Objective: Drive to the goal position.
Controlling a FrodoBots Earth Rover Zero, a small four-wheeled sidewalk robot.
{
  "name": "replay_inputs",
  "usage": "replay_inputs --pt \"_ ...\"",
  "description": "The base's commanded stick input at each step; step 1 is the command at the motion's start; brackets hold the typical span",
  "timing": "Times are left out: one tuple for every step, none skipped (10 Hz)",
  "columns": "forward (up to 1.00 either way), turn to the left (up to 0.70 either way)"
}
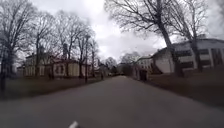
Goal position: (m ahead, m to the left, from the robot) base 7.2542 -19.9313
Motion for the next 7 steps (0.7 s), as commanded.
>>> replay_inputs --pt "1.00 0.00" --pt "1.00 0.00" --pt "1.00 0.00" --pt "1.00 0.00" --pt "1.00 0.00" --pt "1.00 0.00" --pt "1.00 0.00"
